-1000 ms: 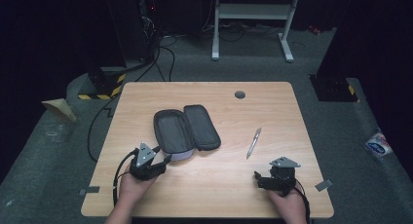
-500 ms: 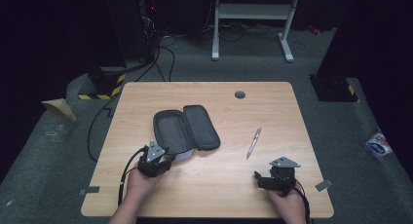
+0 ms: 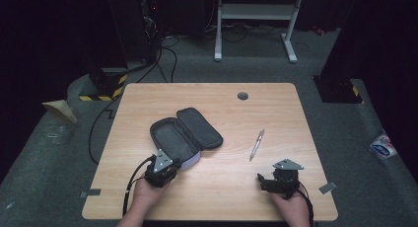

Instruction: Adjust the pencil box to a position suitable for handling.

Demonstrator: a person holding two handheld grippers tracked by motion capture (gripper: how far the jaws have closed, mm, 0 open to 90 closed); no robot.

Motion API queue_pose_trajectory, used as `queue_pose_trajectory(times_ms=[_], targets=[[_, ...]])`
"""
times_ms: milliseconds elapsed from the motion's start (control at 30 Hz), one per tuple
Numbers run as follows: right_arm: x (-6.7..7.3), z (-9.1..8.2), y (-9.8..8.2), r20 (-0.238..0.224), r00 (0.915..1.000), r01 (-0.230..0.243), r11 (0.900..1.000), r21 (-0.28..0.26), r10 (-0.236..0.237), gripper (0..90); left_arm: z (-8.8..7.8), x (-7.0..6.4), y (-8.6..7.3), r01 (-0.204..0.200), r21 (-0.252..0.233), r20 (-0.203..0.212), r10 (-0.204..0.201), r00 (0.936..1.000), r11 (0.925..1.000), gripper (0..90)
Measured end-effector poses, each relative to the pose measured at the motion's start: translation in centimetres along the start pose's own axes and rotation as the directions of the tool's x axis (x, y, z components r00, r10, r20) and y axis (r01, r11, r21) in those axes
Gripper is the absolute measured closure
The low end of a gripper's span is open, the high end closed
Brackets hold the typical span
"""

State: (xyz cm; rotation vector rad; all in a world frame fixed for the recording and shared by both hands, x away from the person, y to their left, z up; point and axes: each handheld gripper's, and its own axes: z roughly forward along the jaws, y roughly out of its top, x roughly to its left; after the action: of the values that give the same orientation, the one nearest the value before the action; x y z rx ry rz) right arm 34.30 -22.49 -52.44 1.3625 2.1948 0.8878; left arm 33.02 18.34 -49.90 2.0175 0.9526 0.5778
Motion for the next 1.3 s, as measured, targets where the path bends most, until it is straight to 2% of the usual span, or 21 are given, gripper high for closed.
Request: queue_pose_trajectory(times_ms=[200, 367, 600, 700, 800, 867, 933, 1033, 1133, 1300], targets=[[0.0, 0.0, 0.0, 0.000, 1.0000, 0.003, 1.000, -0.001, -0.003, 11.0, 0.2, -2.2, 0.5, -0.024, -0.014, 0.036, 0.025, 0.9990, 0.9996, 81.3], [0.0, 0.0, 0.0, -0.001, 1.0000, 0.004, 1.000, -0.002, -0.004, 11.4, 0.4, -3.6, 1.0, -0.053, -0.026, 0.043, 0.054, 0.9976, 0.9982, 82.4], [0.0, 0.0, 0.0, -0.001, 1.0000, 0.004, 1.000, -0.002, -0.004, 11.4, 0.5, -4.3, 1.2, -0.061, -0.032, 0.059, 0.063, 0.9963, 0.9976, 83.9], [0.0, 0.0, 0.0, -0.001, 1.0000, 0.004, 1.000, -0.003, -0.004, 11.4, 0.2, -4.1, 1.3, -0.056, -0.042, 0.059, 0.059, 0.9965, 0.9975, 79.9], [0.0, 0.0, 0.0, -0.001, 1.0000, 0.004, 1.000, -0.002, -0.004, 11.4, -0.4, -3.4, 1.6, -0.058, -0.053, 0.040, 0.061, 0.9974, 0.9969, 75.2], [0.0, 0.0, 0.0, -0.001, 1.0000, 0.004, 1.000, -0.002, -0.004, 11.4, -1.1, -2.4, 1.8, -0.054, -0.068, 0.011, 0.055, 0.9984, 0.9962, 74.0], [0.0, 0.0, 0.0, -0.001, 1.0000, 0.004, 1.000, -0.003, -0.004, 11.4, -1.7, -1.2, 1.9, -0.049, -0.070, -0.035, 0.047, 0.9983, 0.9964, 72.6], [0.0, 0.0, 0.0, -0.002, 1.0000, 0.005, 1.000, -0.003, -0.005, 11.6, -2.3, 1.1, 1.6, -0.007, -0.065, -0.094, 0.001, 0.9955, 0.9979, 69.5], [0.0, 0.0, 0.0, -0.002, 1.0000, 0.004, 1.000, -0.003, -0.004, 11.6, -2.7, 3.4, 0.8, 0.020, -0.046, -0.161, -0.027, 0.9865, 0.9988, 67.9], [0.0, 0.0, 0.0, -0.002, 1.0000, 0.004, 1.000, -0.003, -0.004, 11.7, -3.1, 6.4, -0.4, 0.081, -0.026, -0.234, -0.085, 0.9684, 0.9964, 65.3]])
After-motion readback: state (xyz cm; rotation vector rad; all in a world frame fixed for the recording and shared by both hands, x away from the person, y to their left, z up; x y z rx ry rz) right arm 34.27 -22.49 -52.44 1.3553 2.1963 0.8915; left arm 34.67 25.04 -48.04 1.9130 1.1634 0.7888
